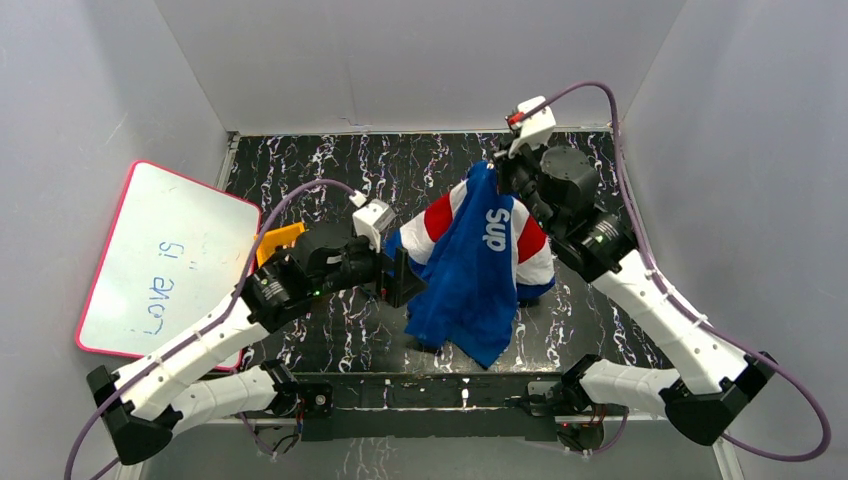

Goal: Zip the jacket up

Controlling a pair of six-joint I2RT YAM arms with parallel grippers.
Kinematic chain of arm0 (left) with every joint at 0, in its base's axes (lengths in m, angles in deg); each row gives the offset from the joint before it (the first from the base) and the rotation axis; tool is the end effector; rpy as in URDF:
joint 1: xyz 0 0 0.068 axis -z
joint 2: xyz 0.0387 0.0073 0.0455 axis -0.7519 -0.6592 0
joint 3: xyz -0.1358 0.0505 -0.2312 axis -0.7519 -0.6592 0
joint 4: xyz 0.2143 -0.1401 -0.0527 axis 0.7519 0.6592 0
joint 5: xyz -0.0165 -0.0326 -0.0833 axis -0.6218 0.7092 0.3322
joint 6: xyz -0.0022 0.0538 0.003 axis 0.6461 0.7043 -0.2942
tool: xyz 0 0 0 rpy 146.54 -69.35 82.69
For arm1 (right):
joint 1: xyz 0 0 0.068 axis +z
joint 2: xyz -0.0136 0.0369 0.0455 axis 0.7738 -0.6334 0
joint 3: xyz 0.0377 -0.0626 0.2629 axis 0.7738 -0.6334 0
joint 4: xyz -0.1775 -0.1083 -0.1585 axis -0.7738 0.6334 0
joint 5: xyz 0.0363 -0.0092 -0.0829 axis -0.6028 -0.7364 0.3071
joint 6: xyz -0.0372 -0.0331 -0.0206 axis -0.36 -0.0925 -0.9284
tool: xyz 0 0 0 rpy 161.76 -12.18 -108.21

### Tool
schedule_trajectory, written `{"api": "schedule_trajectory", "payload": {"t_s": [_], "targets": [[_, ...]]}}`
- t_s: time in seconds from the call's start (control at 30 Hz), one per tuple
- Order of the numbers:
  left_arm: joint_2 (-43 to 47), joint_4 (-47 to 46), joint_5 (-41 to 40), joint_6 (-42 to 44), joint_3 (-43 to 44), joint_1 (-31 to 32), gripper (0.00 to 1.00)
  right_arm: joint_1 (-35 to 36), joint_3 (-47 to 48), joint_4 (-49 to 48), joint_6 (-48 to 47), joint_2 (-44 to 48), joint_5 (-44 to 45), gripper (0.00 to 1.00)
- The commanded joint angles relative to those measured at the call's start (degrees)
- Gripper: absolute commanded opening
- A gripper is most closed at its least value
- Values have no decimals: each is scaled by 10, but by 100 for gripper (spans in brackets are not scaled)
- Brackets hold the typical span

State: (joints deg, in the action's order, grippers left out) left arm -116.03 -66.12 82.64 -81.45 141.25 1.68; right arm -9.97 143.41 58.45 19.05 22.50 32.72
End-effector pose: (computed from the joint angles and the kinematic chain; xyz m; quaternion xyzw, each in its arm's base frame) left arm 0.1333 -0.1719 0.3531 0.2413 0.7708 -0.4126 0.4212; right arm 0.1846 0.1427 0.4522 -0.1411 0.6954 0.1131 0.6955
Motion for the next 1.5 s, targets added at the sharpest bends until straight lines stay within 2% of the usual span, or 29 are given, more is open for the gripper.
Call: {"api": "schedule_trajectory", "payload": {"t_s": [0.0, 0.23, 0.43, 0.53, 0.6, 0.73, 0.87, 1.1, 1.17, 1.27, 1.33, 1.47], "targets": [[34, 82, -94, 45, 35, 1, 98, -2, 91, -109, -49, -36, 25, 0], [91, 123, -158, 53, 41, 2, 98, -2, 212, -141, -27, -97, -58, 0], [125, 132, -181, 63, 38, 2, 98, -2, 216, -149, 71, -106, -178, 0], [131, 132, -188, 67, 30, 2, 98, -2, 160, -131, 111, -103, -171, 0], [129, 132, -188, 69, 27, 2, 98, -2, 83, -143, 126, -89, -150, 0], [117, 132, -185, 75, 24, 2, 98, -3, -51, -153, 150, -62, -73, 0], [110, 133, -184, 78, 19, 1, 98, -25, -128, -121, 170, -51, 19, 0], [82, 143, -225, 71, 16, 2, 98, -145, -181, -78, 205, -44, -22, 2], [72, 145, -246, 67, 16, 1, 98, -162, -180, -66, 212, -50, -49, 15], [56, 150, -287, 56, 20, 2, 98, -167, -175, -46, 213, -61, -85, 50], [42, 154, -302, 52, 28, 2, 98, -167, -170, -35, 214, -61, -103, 68], [14, 163, -315, 57, 49, 2, 98, -167, -159, -8, 208, -44, -112, 98]]}}
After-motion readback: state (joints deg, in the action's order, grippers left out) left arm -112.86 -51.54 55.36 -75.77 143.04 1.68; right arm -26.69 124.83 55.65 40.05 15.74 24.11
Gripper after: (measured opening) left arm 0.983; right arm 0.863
